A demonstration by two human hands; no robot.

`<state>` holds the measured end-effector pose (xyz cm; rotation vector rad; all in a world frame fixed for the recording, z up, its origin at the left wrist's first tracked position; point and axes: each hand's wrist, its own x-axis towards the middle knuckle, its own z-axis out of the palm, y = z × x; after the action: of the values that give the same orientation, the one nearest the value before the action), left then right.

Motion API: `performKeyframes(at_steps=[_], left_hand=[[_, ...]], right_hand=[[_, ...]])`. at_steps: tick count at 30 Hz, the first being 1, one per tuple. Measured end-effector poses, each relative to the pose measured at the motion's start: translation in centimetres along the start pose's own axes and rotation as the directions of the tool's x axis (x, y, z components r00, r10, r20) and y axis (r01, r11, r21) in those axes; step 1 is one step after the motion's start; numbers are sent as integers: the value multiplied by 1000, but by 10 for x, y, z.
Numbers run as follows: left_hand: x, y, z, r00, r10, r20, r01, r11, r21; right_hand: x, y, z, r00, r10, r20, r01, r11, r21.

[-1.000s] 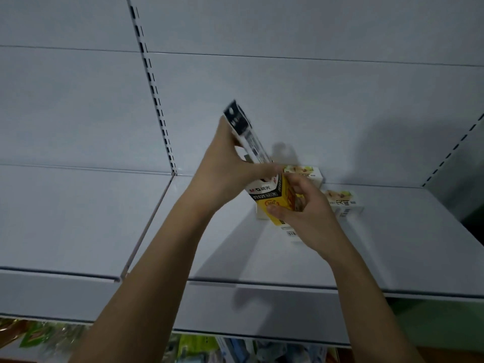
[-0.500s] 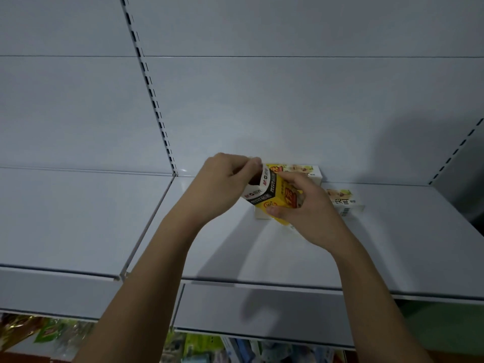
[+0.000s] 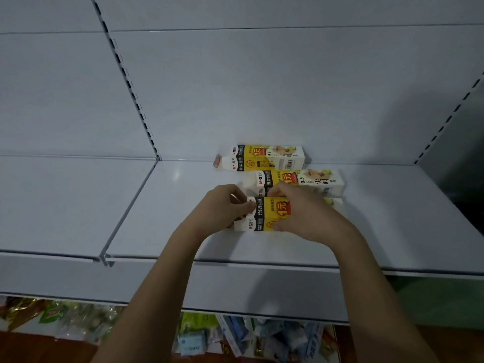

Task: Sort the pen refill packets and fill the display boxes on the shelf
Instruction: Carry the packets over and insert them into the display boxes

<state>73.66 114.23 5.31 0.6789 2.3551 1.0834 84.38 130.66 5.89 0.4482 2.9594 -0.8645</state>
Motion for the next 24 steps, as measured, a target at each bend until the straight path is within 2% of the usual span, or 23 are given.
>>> performKeyframes(at_steps=[3, 5, 8, 11, 14, 19, 24], left_hand=[[-3, 2, 5, 995, 14, -94, -13, 1000, 7], [-8, 4, 6, 983, 32, -180, -34, 999, -8], [-22, 1, 5, 935, 104, -339, -75, 992, 97], [-42, -16, 2, 890, 113, -442, -25, 979, 201], [-74, -39, -7, 864, 66, -499, 66, 968, 243], [-149, -78, -33, 822, -27, -569, 193, 953, 233], [-214, -135, -45, 769, -205, -606, 373, 913, 166]], right_hand=[[-3, 5, -3, 999, -45, -11, 46, 990, 136], [-5, 7, -8, 994, -83, -74, 97, 972, 214], [-8, 5, -14, 971, -133, -201, 183, 948, 260], [-15, -4, -12, 953, -191, -234, 263, 906, 332], [-22, -18, 1, 949, -282, -138, 314, 874, 371], [-34, -50, 28, 918, -397, 7, 374, 870, 322], [-45, -96, 76, 881, -448, 154, 394, 874, 286]])
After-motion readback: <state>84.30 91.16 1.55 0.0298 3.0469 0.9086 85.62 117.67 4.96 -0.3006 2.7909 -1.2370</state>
